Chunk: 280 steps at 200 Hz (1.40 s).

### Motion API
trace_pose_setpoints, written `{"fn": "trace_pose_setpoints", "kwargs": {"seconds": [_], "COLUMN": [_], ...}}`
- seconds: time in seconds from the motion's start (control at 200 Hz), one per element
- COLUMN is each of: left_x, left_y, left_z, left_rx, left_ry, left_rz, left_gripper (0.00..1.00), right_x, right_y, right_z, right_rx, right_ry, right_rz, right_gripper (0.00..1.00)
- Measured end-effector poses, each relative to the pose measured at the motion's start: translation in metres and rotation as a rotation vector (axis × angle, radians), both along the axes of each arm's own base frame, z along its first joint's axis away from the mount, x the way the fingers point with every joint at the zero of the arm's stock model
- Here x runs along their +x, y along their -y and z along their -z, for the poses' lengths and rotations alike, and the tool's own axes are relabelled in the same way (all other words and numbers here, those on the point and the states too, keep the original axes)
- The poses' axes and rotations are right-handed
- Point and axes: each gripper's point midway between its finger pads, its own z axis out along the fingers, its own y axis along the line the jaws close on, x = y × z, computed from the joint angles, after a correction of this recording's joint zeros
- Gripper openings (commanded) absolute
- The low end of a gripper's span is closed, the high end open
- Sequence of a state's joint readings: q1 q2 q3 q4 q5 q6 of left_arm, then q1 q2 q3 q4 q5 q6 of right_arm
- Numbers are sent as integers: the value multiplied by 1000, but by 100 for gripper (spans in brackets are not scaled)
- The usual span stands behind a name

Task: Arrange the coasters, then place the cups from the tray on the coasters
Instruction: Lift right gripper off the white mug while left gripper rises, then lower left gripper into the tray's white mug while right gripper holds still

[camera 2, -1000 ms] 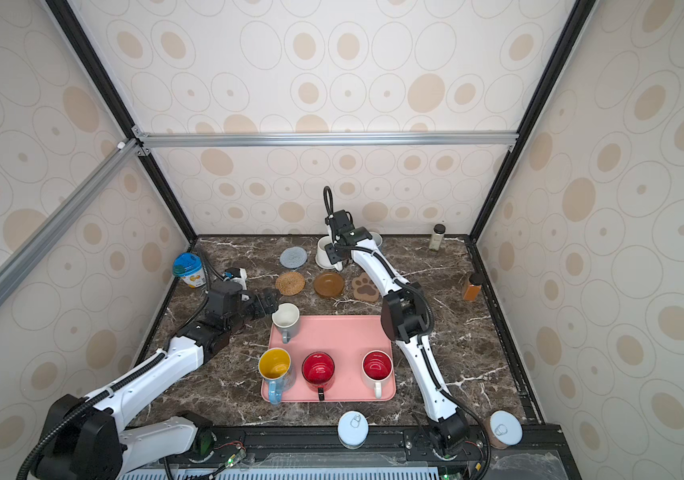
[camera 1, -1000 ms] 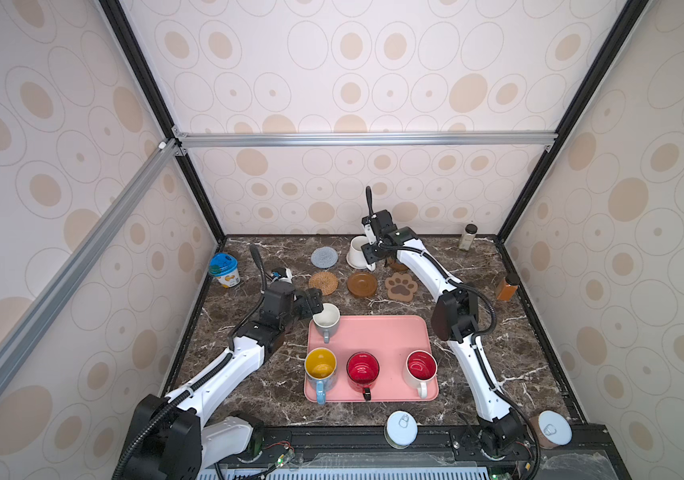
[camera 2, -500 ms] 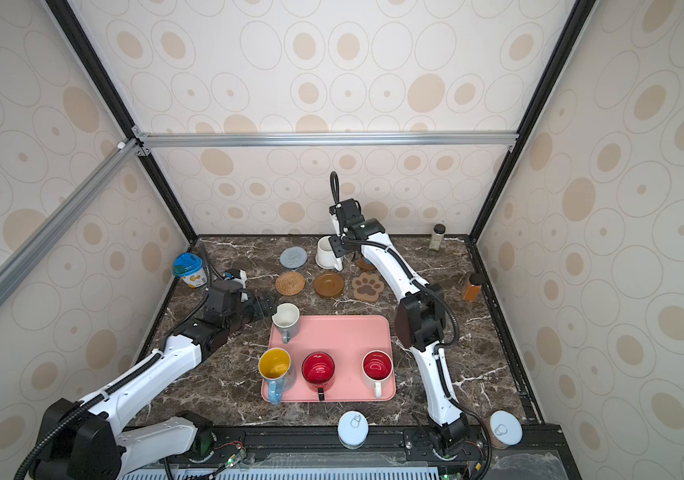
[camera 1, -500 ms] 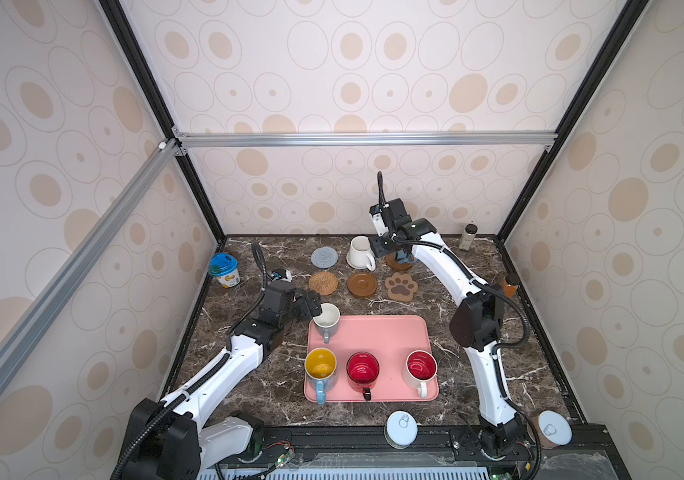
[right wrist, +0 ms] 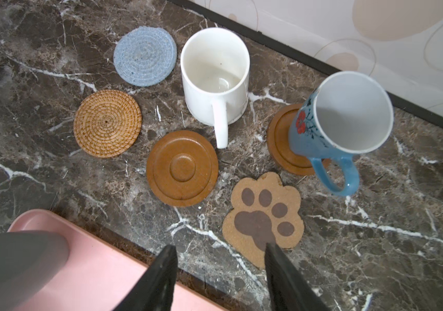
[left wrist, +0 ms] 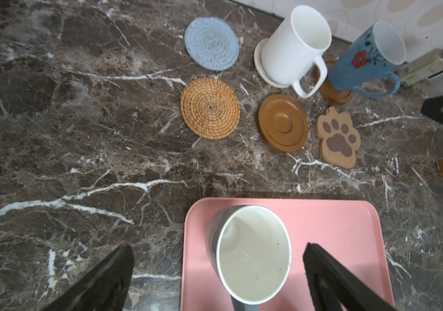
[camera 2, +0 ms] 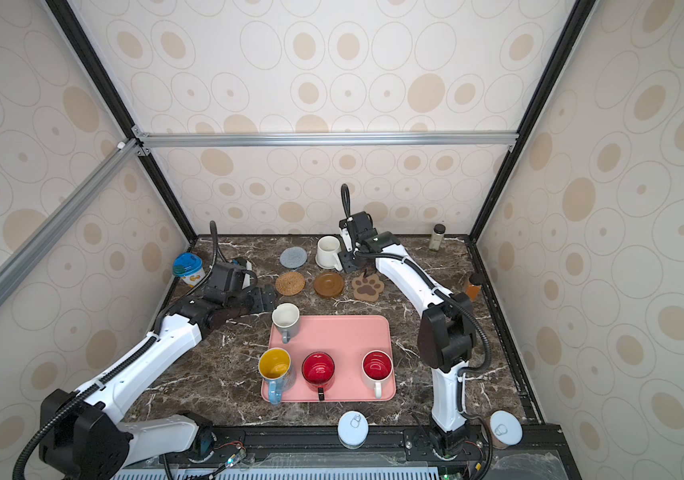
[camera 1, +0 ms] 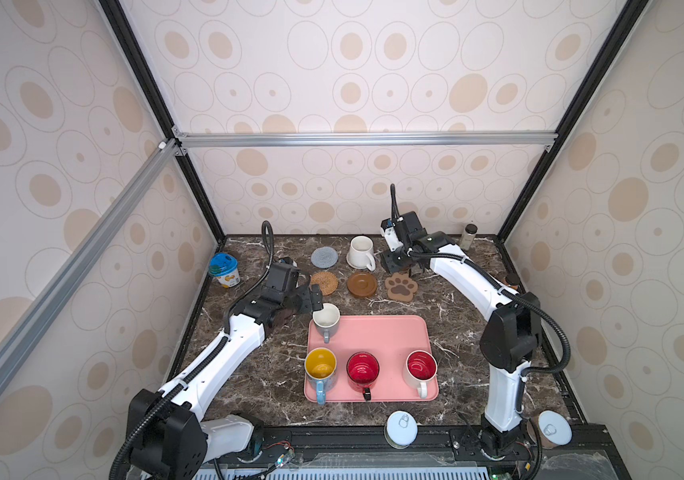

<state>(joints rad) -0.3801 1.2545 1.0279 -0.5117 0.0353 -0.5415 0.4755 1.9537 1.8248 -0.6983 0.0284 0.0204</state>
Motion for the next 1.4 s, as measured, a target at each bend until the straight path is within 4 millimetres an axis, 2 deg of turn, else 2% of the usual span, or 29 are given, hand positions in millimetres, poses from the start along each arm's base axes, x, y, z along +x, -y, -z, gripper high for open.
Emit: {"fn": "trace_pose_setpoints", "kwargs": {"seconds": [0.26,0.53,0.795,1.001,1.161,1.401], "left_x": [-17,-48,-64,-79,-79,-77], "left_y": [17,42,59,62,61,61], "left_z": [-4,27,44,64,74,90], "left_rx": [41,62,64,72,82,99], "left_ry": [-99,-265,-328,-386,-413,-432], "left_rz": [117,232,274,275,256,215], "left_gripper": [96,92,84,78,68,62], "right_x": [-35,-57,-65,-68,-68,-69], "right_y": [16,26,29,29,30,30], "right_z": [6,18,35,36,37,37], "right_rx": [3,14,31,47,52,58], "right_ry": [-37,-68,-115,-125,-130,-133], "right_rz": [11,37,73,93,103,112], "right_gripper": [56,54,53,52,52,51]}}
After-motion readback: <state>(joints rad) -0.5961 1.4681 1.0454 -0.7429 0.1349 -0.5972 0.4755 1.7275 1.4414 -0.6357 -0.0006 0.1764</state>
